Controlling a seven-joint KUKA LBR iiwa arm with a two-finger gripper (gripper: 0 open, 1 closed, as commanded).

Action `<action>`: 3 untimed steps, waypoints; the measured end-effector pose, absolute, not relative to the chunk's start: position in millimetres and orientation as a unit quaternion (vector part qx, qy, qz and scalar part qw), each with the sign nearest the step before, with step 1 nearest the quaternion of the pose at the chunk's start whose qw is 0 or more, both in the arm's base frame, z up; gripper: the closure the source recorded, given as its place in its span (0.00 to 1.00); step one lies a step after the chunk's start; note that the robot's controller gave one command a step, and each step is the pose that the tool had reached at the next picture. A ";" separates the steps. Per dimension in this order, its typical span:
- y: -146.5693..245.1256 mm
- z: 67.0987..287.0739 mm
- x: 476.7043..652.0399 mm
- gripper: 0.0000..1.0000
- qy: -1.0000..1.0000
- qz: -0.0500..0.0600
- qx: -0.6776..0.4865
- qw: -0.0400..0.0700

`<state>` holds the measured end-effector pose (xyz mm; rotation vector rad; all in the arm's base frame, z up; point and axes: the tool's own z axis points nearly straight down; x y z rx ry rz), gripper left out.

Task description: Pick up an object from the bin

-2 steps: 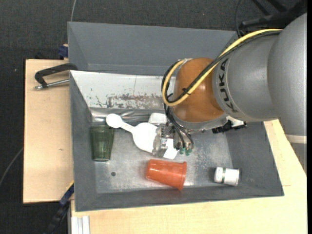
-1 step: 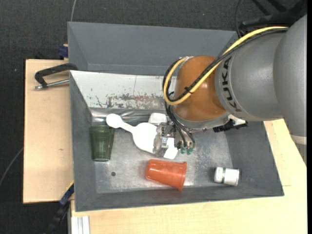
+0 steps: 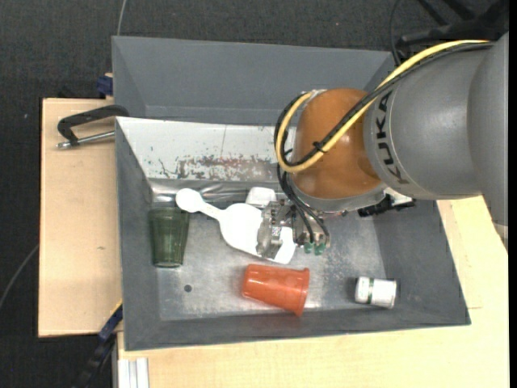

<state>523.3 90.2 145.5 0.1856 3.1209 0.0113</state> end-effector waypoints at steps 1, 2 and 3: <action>89.3 150.1 523.4 0.00 0.998 0.004 0.060 0.009; 89.3 150.2 523.4 0.00 0.998 0.004 0.060 0.009; 89.0 146.3 526.1 0.00 0.998 0.005 0.061 0.011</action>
Offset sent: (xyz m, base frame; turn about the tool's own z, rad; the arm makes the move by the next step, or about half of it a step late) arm 0.0000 0.0000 0.0000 0.0000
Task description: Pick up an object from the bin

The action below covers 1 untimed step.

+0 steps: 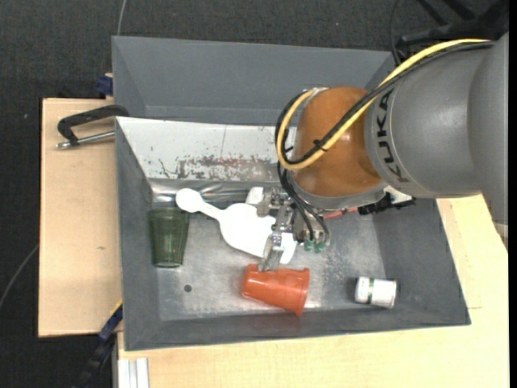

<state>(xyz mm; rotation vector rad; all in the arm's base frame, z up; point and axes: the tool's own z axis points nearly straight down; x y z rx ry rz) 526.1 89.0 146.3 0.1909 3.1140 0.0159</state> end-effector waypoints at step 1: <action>90.5 167.1 533.8 0.00 1.000 0.004 0.020 0.006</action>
Offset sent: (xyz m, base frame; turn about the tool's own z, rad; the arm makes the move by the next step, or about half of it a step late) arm 0.0057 -0.0144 -0.0503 0.0264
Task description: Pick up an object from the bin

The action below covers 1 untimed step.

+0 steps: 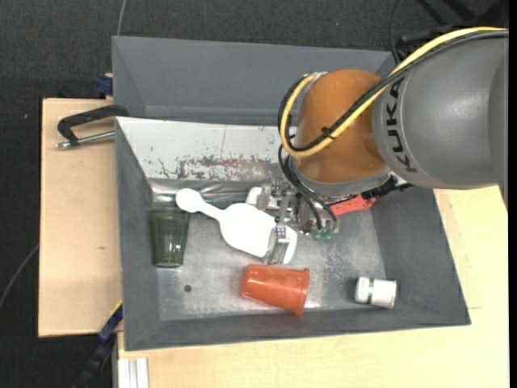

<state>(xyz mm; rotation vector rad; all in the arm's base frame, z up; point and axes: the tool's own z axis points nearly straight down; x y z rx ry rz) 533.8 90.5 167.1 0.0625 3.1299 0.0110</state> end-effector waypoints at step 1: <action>85.7 179.2 539.6 0.00 1.000 0.006 0.011 0.021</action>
Offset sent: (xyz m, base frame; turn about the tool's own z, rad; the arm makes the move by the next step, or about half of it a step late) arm 0.0127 -0.0095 -0.0541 -0.2061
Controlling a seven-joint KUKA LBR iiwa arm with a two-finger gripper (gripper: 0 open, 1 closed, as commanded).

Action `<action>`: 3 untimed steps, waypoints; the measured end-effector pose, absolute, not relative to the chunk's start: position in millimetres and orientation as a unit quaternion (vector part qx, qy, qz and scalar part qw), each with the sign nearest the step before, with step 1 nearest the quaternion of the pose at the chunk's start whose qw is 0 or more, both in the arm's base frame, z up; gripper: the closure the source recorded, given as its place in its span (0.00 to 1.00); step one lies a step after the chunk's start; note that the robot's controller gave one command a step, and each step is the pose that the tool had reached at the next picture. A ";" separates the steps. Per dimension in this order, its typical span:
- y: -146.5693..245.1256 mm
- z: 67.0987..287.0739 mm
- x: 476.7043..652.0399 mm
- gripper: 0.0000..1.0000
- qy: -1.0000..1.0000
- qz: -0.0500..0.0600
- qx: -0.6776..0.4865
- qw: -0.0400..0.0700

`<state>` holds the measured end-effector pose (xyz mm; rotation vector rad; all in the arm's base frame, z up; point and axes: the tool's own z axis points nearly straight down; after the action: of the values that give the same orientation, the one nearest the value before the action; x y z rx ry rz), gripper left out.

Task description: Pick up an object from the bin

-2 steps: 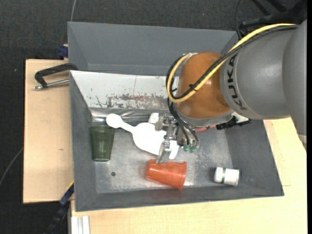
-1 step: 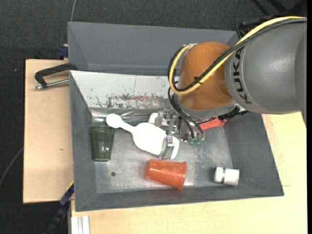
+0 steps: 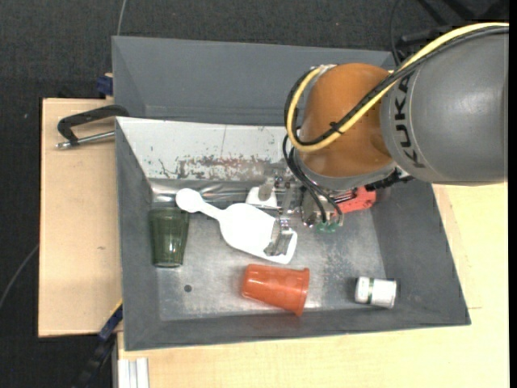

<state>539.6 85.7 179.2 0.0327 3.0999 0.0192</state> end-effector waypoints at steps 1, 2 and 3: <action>84.1 155.0 538.5 0.00 0.999 0.006 0.029 0.014; 89.4 139.7 537.3 0.00 0.999 0.006 0.049 0.011; 84.9 116.3 542.7 0.00 1.000 0.006 -0.005 0.016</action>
Offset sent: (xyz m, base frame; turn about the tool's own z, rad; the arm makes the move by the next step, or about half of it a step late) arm 0.0024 0.0156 -0.0108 0.1593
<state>542.7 84.9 116.3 -0.0141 3.1097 0.0181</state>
